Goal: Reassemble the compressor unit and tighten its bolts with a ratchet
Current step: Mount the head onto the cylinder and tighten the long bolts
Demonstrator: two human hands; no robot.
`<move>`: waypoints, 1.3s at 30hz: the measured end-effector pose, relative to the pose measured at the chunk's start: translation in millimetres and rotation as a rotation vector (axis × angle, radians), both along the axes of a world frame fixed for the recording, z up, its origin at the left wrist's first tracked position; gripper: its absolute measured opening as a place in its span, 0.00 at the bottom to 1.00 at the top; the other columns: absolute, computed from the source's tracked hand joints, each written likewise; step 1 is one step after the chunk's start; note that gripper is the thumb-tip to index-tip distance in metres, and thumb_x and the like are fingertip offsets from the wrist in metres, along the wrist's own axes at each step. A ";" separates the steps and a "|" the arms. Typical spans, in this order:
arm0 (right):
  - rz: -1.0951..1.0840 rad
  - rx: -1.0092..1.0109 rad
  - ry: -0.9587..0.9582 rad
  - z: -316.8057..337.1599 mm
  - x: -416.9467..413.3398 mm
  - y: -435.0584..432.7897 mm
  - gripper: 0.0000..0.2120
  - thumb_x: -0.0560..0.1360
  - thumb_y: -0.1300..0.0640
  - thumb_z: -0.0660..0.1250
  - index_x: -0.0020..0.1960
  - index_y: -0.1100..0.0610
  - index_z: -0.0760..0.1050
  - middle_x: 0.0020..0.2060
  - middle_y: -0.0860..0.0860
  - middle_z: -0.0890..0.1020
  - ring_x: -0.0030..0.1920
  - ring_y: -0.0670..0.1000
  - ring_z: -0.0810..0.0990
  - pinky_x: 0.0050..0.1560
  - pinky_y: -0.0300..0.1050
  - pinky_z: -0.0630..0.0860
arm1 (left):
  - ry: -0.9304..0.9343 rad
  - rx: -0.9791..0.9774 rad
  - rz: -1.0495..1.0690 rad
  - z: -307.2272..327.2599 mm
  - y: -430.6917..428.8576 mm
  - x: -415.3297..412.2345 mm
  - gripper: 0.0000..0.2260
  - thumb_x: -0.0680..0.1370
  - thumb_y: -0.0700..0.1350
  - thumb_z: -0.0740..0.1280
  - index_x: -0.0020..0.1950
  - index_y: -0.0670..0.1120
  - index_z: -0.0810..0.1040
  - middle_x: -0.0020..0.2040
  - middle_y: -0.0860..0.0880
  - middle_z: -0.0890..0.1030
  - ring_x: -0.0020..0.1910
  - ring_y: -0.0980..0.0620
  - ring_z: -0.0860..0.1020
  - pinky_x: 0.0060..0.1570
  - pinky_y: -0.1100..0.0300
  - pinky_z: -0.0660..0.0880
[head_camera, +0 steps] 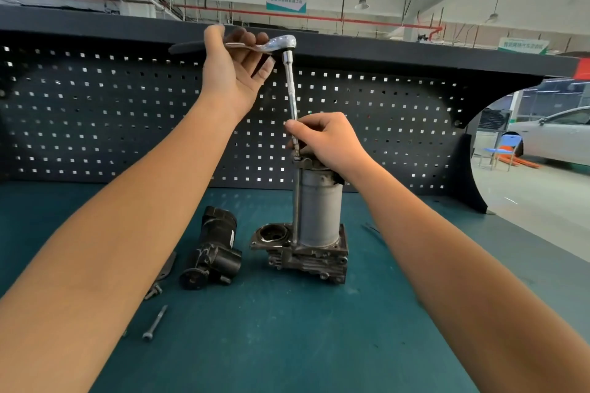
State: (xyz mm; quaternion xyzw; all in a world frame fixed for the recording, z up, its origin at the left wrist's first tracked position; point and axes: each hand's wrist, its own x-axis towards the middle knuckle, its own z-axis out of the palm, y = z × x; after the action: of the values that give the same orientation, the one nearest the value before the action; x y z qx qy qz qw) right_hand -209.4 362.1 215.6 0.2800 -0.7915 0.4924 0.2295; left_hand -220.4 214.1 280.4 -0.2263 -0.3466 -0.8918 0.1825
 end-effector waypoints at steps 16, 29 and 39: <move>0.069 -0.051 -0.014 0.6 1.2 4.1 0.08 0.73 0.54 0.70 0.36 0.51 0.77 0.26 0.42 0.80 0.29 0.40 0.79 0.31 0.32 0.74 | 0.402 -0.309 0.550 -8.2 26.8 48.3 0.08 0.78 0.42 0.58 0.38 0.47 0.72 0.30 0.55 0.80 0.44 0.52 0.81 0.47 0.60 0.75; -0.302 0.447 0.183 -31.5 6.0 33.9 0.30 0.74 0.39 0.61 0.71 0.54 0.65 0.70 0.48 0.68 0.70 0.49 0.63 0.70 0.57 0.58 | 0.212 -0.089 0.378 -6.2 2.0 32.2 0.09 0.78 0.38 0.57 0.40 0.43 0.71 0.28 0.51 0.79 0.40 0.53 0.82 0.40 0.61 0.77; -0.273 0.600 0.322 -33.2 0.8 34.0 0.26 0.74 0.45 0.66 0.67 0.56 0.70 0.66 0.50 0.73 0.68 0.51 0.67 0.67 0.54 0.63 | 0.075 -0.015 0.131 9.7 3.1 16.6 0.09 0.78 0.41 0.57 0.39 0.42 0.70 0.26 0.49 0.77 0.34 0.52 0.81 0.44 0.59 0.79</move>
State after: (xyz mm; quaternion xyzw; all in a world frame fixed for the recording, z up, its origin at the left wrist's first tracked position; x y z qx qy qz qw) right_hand -208.6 396.1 182.4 0.3008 -0.8844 0.1528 0.3225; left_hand -203.8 217.2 290.1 -0.2377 -0.3601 -0.8663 0.2518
